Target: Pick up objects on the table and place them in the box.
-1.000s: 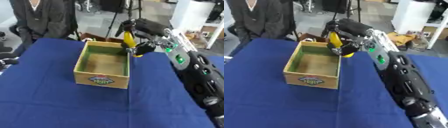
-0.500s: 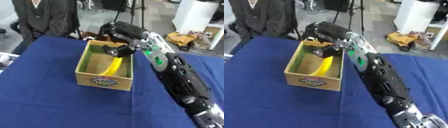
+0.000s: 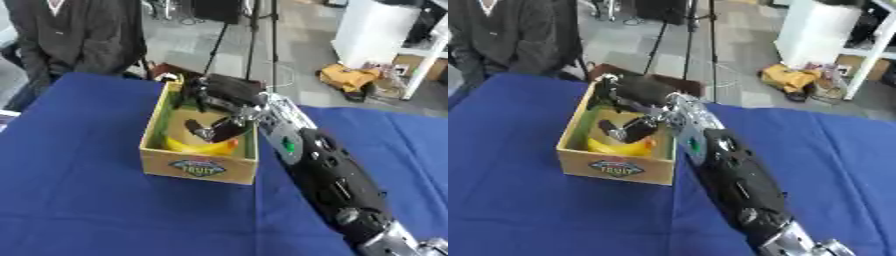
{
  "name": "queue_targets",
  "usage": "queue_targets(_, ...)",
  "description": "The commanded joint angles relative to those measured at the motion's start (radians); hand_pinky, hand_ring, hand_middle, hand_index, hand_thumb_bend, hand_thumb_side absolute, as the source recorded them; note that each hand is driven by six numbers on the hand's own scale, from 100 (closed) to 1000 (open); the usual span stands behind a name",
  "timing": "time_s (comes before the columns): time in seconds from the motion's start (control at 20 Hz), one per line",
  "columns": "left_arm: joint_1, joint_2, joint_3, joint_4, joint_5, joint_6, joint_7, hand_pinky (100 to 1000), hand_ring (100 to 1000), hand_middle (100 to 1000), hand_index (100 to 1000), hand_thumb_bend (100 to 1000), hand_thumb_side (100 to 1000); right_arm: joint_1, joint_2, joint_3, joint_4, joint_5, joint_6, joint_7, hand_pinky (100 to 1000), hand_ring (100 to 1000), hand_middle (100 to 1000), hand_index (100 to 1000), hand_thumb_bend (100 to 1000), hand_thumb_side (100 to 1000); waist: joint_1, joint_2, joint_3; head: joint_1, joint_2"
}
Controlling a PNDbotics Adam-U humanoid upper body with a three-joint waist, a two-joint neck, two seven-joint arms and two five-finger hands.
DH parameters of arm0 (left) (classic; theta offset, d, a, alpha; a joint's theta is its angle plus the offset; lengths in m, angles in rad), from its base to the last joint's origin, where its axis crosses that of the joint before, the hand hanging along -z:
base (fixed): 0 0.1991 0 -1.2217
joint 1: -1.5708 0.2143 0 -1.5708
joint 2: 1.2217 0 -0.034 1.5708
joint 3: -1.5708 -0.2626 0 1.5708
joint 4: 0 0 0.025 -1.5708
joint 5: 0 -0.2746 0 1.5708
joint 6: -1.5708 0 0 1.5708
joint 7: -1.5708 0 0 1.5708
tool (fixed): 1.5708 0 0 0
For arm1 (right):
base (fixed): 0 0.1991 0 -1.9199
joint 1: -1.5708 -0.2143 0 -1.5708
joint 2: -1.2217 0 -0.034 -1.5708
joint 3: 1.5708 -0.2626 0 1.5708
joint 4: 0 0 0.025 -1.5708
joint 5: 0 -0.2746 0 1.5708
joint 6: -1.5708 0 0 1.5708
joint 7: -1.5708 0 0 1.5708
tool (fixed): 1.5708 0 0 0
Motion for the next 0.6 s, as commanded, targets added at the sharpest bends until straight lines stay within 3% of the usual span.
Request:
queue_targets(0.05,-0.006,0.020,0.002,-0.014,0.001,-0.002,-0.002,630,672,674,827,714,693,-0.011,-0.007,-0.011,0.003,-0.020,0.013,-0.018,647,521,695,773,100,205,0.009,-0.014,-0.006,0.006,-0.012)
queue_targets(0.35,0.005,0.025,0.007,-0.008,-0.003,-0.002,0.002,629,671,673,826,713,696,0.011,-0.010,-0.019,-0.010,-0.068,0.028,-0.036,672,601,724,817,112,322,0.011,-0.015,-0.039,0.027,-0.008)
queue_targets(0.6,0.021,0.030,0.014,0.001,-0.009,-0.002,0.009,628,670,673,825,712,698,0.043,-0.024,-0.023,-0.062,-0.147,0.053,-0.051,688,637,743,832,149,365,0.011,-0.020,-0.081,0.055,-0.003)
